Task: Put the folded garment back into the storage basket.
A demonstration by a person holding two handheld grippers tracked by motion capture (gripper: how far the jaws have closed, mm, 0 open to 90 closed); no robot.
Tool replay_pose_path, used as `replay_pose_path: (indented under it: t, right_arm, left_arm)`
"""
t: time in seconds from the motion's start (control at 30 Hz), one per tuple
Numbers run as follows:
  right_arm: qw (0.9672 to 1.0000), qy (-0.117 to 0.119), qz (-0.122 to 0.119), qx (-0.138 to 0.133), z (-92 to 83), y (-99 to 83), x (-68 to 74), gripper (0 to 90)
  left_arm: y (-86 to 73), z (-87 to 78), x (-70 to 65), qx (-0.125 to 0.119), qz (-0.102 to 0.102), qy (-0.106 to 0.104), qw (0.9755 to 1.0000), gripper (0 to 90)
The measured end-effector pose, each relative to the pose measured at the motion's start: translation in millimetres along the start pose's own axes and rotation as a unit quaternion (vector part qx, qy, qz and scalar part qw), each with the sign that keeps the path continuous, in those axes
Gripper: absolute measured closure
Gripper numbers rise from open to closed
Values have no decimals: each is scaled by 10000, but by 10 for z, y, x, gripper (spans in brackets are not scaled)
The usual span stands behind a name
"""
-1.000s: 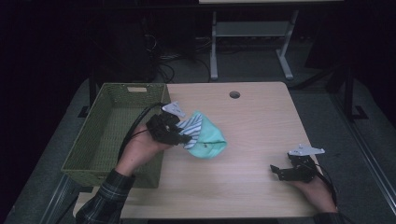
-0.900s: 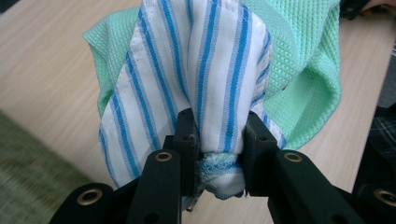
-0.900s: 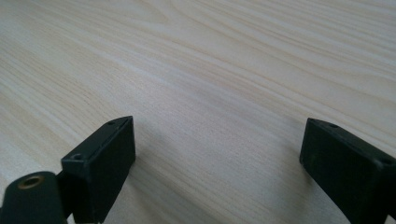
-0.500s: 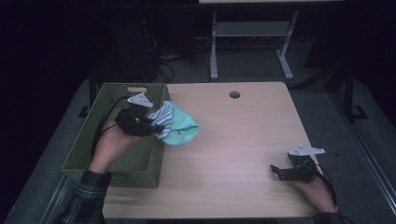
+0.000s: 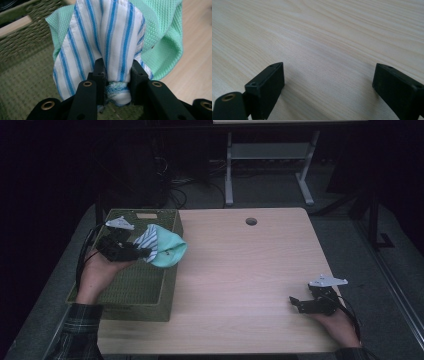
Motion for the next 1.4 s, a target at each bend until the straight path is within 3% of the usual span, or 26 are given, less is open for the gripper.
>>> replay_pose_path:
  t: [0.27,0.53,0.87,1.0,1.1,1.4]
  right_arm:
    - [10000,-1,0,0,0,0,-1,99]
    - [10000,-2,14,-4,0,1,1,99]
    - [10000,-2,12,-4,0,1,1,99]
    - [10000,-2,11,-5,1,1,1,99]
    - [10000,-2,15,-5,0,1,2,99]
    - [10000,-1,11,-4,0,1,2,99]
  left_arm:
    - [-208,18,322,-52,-370,382,9986,707]
    - [-482,139,541,157,-653,616,9958,706]
    - [-798,460,619,553,-774,632,9935,704]
    - [-905,585,610,762,-722,626,9925,702]
    - [-950,632,597,947,-605,626,9917,696]
    - [-1030,695,591,1091,-605,583,9905,669]
Point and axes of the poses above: each handheld gripper's, and its own axes: z roughly forward along the jaws, y roughly out of its top, x roughly to its left, the point moved 10 cm from there along z, roughly forward along the jaws
